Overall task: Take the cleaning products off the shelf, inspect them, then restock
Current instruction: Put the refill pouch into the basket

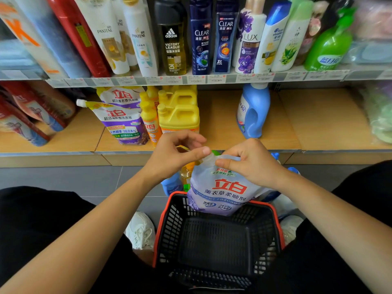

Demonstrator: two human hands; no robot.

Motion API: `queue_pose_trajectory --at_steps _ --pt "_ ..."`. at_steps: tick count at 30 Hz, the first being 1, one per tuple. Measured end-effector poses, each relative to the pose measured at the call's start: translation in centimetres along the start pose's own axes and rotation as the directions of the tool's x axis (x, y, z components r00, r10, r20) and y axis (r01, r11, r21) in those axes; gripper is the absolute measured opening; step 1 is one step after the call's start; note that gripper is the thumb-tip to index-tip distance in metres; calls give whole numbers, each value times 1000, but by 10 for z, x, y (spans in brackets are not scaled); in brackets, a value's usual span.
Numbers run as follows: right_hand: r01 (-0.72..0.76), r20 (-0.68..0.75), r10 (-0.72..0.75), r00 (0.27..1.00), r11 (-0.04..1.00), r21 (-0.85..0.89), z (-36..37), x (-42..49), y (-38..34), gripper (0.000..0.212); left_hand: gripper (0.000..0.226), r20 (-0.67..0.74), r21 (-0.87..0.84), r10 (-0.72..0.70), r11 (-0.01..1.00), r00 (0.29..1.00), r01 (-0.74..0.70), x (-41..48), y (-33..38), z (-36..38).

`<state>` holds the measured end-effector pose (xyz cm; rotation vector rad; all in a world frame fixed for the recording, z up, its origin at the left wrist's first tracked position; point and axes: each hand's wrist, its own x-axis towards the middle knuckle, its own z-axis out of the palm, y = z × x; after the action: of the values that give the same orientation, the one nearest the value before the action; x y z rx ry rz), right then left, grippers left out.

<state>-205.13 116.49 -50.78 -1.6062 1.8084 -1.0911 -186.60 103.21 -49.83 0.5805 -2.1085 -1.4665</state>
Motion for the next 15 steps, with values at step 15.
queue_pose_trajectory --at_steps 15 --pt "-8 28 9 1000 1000 -24 0 1 4 34 46 29 -26 11 1000 1000 -10 0 1 -7"
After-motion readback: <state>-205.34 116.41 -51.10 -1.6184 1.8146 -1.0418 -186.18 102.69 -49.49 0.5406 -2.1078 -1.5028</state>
